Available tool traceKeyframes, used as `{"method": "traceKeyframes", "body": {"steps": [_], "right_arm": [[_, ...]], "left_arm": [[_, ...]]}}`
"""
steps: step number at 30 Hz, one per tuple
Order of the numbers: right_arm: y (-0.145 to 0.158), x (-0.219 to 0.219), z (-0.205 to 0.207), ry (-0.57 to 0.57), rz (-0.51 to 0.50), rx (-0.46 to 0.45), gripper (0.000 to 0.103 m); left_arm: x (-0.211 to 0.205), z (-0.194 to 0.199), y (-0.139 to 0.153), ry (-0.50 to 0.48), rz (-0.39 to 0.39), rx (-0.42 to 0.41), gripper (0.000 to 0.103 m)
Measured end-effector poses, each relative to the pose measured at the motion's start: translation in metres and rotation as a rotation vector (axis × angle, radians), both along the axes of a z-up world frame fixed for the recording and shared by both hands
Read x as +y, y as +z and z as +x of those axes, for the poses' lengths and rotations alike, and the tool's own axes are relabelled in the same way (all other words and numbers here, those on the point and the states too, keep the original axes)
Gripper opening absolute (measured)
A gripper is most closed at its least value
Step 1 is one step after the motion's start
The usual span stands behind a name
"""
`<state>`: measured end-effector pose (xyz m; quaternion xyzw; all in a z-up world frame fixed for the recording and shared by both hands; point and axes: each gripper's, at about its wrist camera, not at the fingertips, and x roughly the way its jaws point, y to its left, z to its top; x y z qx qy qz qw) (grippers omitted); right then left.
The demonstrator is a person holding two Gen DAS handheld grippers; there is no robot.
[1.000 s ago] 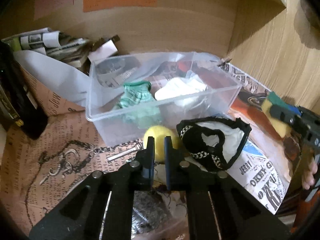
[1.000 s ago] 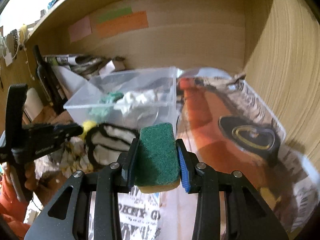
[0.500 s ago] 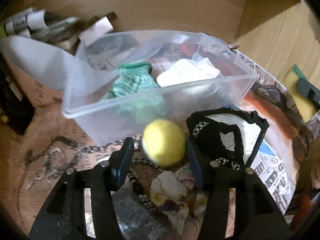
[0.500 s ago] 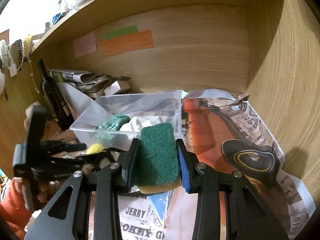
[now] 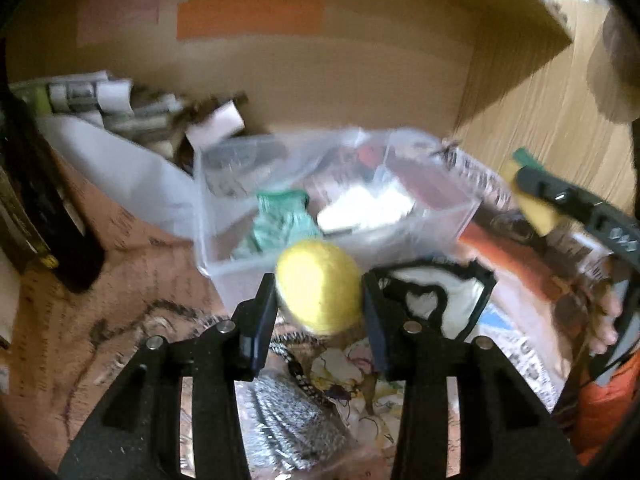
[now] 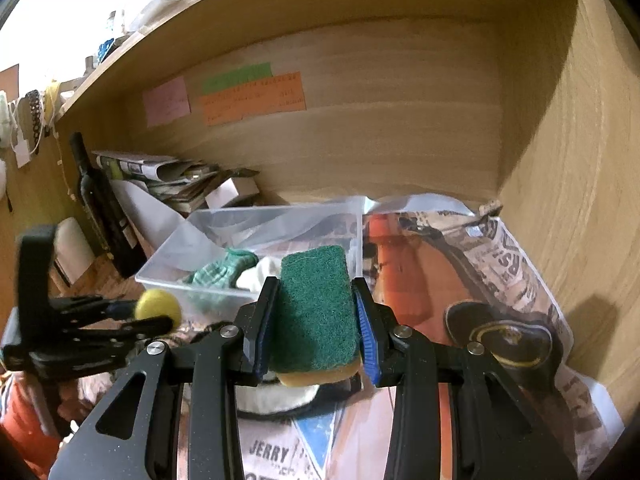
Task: Organize soft objects
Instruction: 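Lower the sponge and the ball into the plastic box and open both tools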
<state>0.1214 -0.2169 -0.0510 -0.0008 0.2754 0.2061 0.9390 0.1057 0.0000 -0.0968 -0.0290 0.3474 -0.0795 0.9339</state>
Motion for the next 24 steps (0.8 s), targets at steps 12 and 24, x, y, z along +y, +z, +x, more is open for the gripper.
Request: {"method": "traceKeyframes", "body": {"steps": [12, 24], "right_arm": [[0.009, 0.029, 0.036, 0.044, -0.042, -0.025, 0.033], [-0.033, 0.052, 0.081, 0.051, -0.117, 0.1, 0.033]], "left_arm": [[0.008, 0.028, 0.036, 0.01, 0.029, -0.078, 0.041], [-0.006, 0.09, -0.011, -0.073, 0.019, 0.097, 0.041]]}}
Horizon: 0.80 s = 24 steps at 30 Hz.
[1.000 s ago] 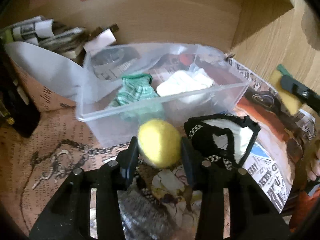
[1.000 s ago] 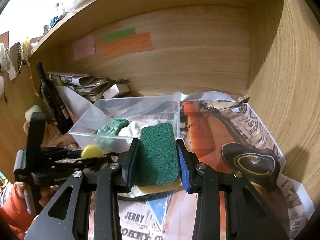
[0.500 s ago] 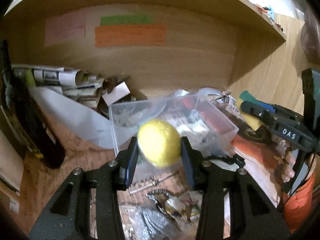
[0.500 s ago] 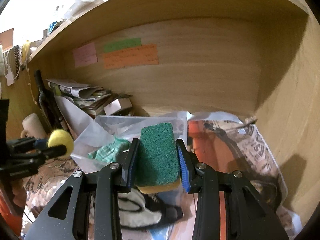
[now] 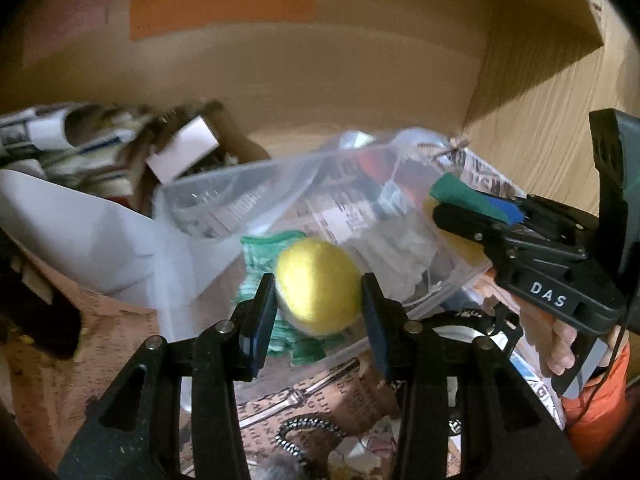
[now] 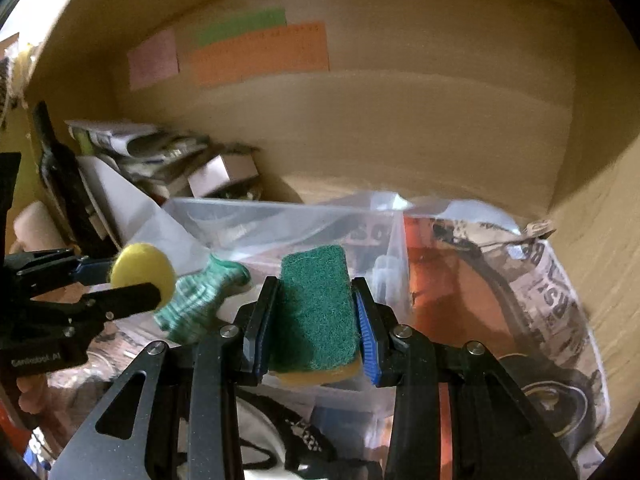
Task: Organize soft objects
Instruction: 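Lower the sponge and the ball into the plastic box and open both tools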
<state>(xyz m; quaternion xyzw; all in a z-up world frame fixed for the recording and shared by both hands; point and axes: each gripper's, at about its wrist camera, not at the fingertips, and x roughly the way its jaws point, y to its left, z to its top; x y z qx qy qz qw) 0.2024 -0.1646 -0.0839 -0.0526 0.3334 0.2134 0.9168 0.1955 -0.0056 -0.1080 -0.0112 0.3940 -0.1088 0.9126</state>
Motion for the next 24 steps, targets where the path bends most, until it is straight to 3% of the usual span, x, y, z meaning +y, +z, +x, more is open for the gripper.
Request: {"method": "traceKeyframes", "body": {"steps": [8, 11, 13, 16, 21, 24], "right_arm": [[-0.016, 0.009, 0.005, 0.01, -0.051, 0.025, 0.033], [-0.014, 0.01, 0.004, 0.014, -0.057, 0.019, 0.038], [-0.011, 0.009, 0.001, 0.008, -0.058, 0.003, 0.054], [-0.005, 0.009, -0.004, 0.005, -0.054, -0.028, 0.068], [0.011, 0.003, -0.016, -0.01, -0.031, -0.079, 0.084], [0.024, -0.002, -0.027, -0.008, -0.01, -0.103, 0.088]], "left_arm": [[-0.005, 0.007, -0.009, -0.004, -0.002, 0.024, 0.042], [-0.005, 0.009, -0.009, 0.002, 0.002, 0.024, 0.047], [-0.005, 0.008, -0.007, 0.002, -0.003, 0.021, 0.052], [-0.003, 0.002, 0.0, 0.01, -0.006, -0.003, 0.06], [0.003, -0.017, 0.021, 0.036, -0.001, -0.063, 0.071], [0.011, -0.034, 0.035, 0.068, 0.003, -0.116, 0.082]]}}
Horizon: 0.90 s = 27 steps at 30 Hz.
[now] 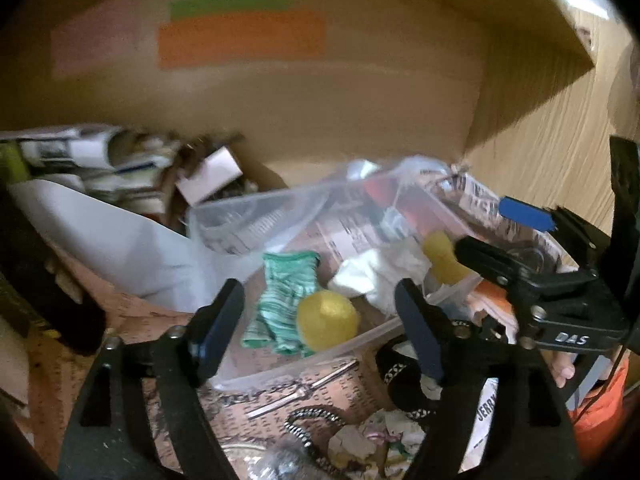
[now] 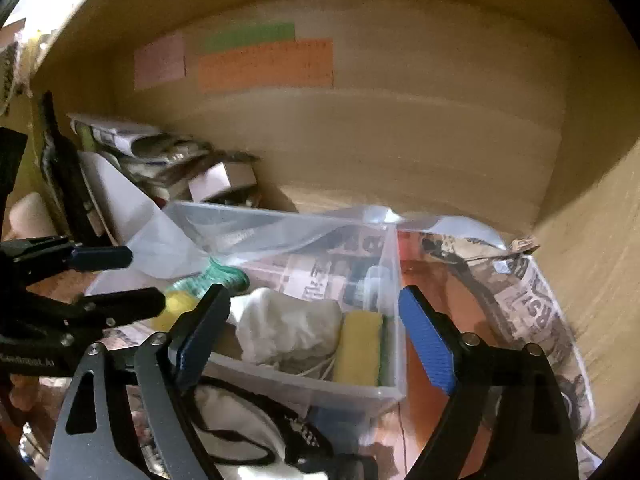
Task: Organize soft objects
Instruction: 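Lower the sponge and the ball into the plastic box and open both tools, then grasp the grey knit pouch with the left tool while the right tool grasps the black-strapped white cloth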
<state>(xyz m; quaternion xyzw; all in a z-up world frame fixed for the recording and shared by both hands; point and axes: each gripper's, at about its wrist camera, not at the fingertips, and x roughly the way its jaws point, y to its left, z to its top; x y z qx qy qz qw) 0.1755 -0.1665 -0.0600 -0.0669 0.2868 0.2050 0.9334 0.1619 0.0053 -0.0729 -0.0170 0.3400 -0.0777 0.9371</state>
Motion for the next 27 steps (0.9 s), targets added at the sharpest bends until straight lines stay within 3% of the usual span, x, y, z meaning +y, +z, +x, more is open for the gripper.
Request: {"method": "traceKeyframes", "body": {"steps": [3, 5, 10, 18, 23, 27], "right_arm": [[0.009, -0.006, -0.013, -0.001, 0.024, -0.027, 0.103], [0.011, -0.007, -0.022, 0.008, 0.03, -0.036, 0.103], [0.006, -0.006, -0.04, 0.039, 0.023, -0.019, 0.103], [-0.028, 0.014, -0.057, 0.101, 0.007, 0.088, 0.103], [-0.051, 0.037, -0.053, 0.139, -0.056, 0.154, 0.103], [-0.065, 0.043, -0.048, 0.132, -0.115, 0.185, 0.103]], "left_arm": [[0.006, -0.018, 0.01, 0.029, 0.017, -0.044, 0.094], [0.01, -0.027, 0.013, 0.043, 0.021, -0.063, 0.1], [0.018, -0.049, 0.007, 0.068, 0.046, -0.055, 0.101], [0.036, -0.064, -0.046, 0.107, 0.047, 0.103, 0.101], [0.044, -0.074, -0.073, 0.128, 0.063, 0.17, 0.101], [0.049, -0.082, -0.081, 0.127, 0.042, 0.17, 0.101]]}}
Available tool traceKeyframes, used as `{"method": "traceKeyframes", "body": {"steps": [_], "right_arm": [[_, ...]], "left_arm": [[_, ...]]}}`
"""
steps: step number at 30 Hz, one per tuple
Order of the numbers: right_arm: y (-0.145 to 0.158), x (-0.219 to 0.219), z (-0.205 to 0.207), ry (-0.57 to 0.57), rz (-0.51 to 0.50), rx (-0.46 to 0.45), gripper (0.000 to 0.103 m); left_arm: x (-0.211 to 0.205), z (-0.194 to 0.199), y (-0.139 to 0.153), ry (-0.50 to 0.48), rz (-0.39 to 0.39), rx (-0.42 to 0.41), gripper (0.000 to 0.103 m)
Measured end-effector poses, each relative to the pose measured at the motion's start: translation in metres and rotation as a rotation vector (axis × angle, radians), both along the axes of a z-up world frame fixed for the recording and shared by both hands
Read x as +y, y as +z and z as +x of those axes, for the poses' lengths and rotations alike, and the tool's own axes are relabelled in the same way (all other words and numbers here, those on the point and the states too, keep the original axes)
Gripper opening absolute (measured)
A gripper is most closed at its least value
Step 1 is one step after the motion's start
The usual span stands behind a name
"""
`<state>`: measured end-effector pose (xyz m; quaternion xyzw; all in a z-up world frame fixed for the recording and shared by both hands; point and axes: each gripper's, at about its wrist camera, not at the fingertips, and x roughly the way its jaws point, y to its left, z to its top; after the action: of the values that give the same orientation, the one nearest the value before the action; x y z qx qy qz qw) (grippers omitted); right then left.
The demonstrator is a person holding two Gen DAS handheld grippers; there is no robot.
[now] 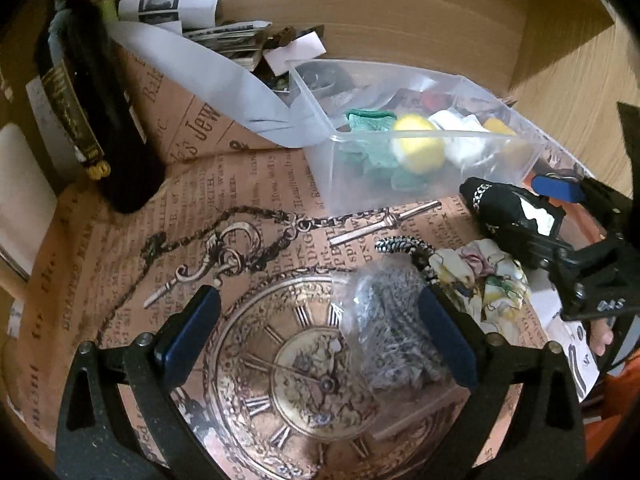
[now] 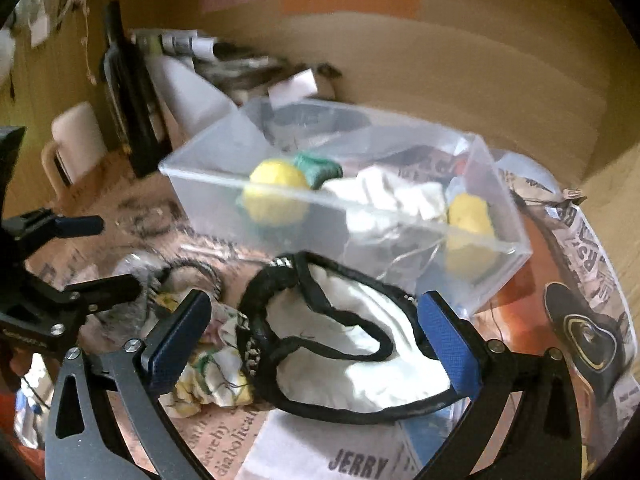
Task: Organize soft objects
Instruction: 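Grasp the grey knit pouch with the left tool while the right tool grasps the black-strapped white cloth, then carry the pouch and strapped cloth into the plastic box and open both tools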
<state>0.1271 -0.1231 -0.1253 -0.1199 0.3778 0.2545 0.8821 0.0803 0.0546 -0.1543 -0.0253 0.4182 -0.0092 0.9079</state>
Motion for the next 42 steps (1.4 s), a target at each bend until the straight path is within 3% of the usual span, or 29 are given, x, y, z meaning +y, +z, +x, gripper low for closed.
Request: {"method": "traceKeyframes", "body": {"steps": [7, 13, 18, 20, 22, 26, 31, 37, 42], "right_arm": [[0.0, -0.027, 0.006, -0.081, 0.017, 0.029, 0.102], [0.002, -0.056, 0.006, -0.152, 0.017, 0.036, 0.101], [-0.002, -0.073, 0.013, -0.187, 0.03, 0.068, 0.101], [-0.007, -0.078, 0.017, -0.179, 0.059, 0.114, 0.098], [-0.014, -0.079, 0.023, -0.169, 0.073, 0.154, 0.089], [-0.019, -0.072, 0.019, -0.147, 0.038, 0.14, 0.079], [-0.019, -0.069, 0.012, -0.123, 0.009, 0.109, 0.047], [-0.013, -0.082, 0.009, -0.137, 0.05, 0.088, 0.02], [0.0, -0.084, -0.002, -0.126, 0.083, 0.054, 0.015]], "left_arm": [[-0.006, 0.0, -0.007, -0.034, -0.048, 0.021, 0.099], [-0.024, 0.007, -0.008, -0.088, -0.041, 0.033, 0.08], [-0.026, 0.01, -0.011, -0.107, -0.094, 0.047, 0.066], [-0.028, 0.009, -0.011, -0.124, -0.109, 0.047, 0.052], [-0.03, 0.008, -0.01, -0.139, -0.119, 0.049, 0.043], [-0.033, 0.005, -0.009, -0.134, -0.116, 0.045, 0.038], [-0.029, 0.002, -0.004, -0.111, -0.125, 0.037, 0.029], [-0.019, -0.004, 0.003, -0.074, -0.098, 0.018, 0.026], [-0.01, -0.014, 0.018, -0.036, -0.065, -0.025, 0.025]]}}
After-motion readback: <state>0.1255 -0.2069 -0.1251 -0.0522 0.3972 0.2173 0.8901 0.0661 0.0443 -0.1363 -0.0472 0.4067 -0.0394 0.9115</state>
